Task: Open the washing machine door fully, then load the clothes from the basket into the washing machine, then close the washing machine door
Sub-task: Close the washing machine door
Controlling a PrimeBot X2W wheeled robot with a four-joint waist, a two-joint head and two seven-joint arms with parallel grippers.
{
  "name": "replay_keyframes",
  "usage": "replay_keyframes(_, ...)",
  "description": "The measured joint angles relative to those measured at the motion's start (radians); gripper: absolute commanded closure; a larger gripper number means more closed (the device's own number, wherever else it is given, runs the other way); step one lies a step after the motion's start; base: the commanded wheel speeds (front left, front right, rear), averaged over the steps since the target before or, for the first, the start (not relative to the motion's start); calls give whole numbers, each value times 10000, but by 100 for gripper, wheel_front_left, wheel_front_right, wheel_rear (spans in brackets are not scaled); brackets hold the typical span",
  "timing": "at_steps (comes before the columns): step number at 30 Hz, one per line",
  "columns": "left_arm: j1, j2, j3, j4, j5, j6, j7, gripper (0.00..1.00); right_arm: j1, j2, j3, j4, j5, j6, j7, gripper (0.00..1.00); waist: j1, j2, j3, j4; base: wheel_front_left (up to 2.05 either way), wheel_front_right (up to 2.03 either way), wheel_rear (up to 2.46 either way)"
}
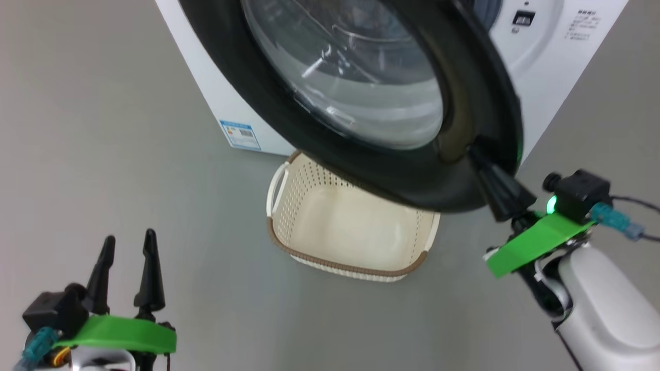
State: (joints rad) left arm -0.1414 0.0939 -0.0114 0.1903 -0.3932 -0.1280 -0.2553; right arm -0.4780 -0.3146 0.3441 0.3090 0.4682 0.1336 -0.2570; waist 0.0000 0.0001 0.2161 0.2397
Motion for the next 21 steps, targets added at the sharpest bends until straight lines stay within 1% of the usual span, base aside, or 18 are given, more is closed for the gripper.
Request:
replay_keyframes(9,-688,2,-136,-247,-128,0,0,0,-1393,-385,-658,339,8,0,0,100,0,0,1080,4,0,0,0)
replay_keyframes(13,-1012,-2,-188,-349,-182,0,0,0,-2094,-663,-853,512,8,0,0,100,0,0,1637,24,0,0,0)
replay_keyframes(21,-1459,-2,-205,-424,-355,-2,0,0,-3776,-1083,-907,1043,4,0,0,100,0,0,2647,72,0,0,0)
